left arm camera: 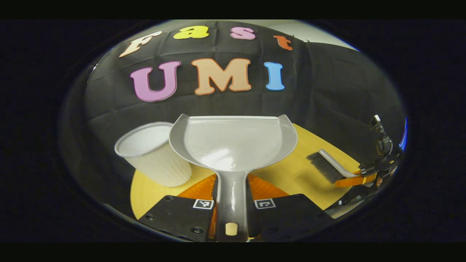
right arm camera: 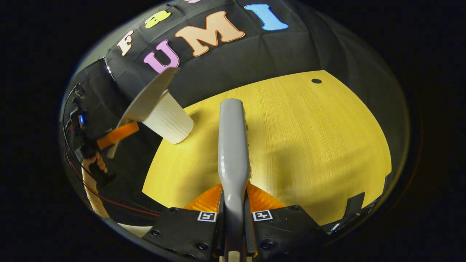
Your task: Pick up the small broom and dustpan from the desktop, sweep the trash into the dustpan with the broom, and then empty the trash into the garbage bin.
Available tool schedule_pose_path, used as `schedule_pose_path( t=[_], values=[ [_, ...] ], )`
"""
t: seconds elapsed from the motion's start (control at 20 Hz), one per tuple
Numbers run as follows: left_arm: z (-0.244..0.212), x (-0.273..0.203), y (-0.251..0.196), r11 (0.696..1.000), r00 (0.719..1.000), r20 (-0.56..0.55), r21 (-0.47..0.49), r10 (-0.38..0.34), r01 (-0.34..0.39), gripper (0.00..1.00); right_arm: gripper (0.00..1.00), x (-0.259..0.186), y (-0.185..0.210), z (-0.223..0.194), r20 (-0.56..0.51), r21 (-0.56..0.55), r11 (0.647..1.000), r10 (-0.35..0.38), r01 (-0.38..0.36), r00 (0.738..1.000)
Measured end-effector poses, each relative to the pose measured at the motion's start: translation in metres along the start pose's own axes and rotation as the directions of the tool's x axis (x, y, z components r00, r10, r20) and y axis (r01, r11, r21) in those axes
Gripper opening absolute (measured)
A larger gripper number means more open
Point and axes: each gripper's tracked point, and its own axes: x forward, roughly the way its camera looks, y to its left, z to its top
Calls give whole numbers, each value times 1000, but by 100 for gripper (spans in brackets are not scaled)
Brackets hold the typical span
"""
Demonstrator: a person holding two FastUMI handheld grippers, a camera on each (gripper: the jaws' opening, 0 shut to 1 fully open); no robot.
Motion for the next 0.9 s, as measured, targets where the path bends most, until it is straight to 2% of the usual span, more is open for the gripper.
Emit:
schedule_pose_path(
  t=[0.1, 0.3, 0.45, 0.75, 0.9],
  values=[
    [-33, 8, -12, 997, 998, -58, -70, 26, -30, 27, 20, 10, -6, -8, -18, -16, 1000, -13, 13, 1000],
    [-100, 10, -23, 985, 981, -159, -109, 113, -131, 26, 20, 44, -19, -24, -60, -65, 996, -70, 66, 996],
    [-128, 21, -27, 973, 970, -197, -151, 142, -173, 27, 21, 84, -3, -27, -88, -74, 993, -100, 94, 991],
    [-150, 23, -28, 960, 939, -302, -173, 162, -221, 27, 21, 120, 8, -24, -162, -85, 982, -181, 169, 970],
    [-156, 21, -29, 964, 920, -353, -136, 168, -228, 27, 21, 128, 9, -30, -195, -74, 976, -215, 204, 957]
  ],
)
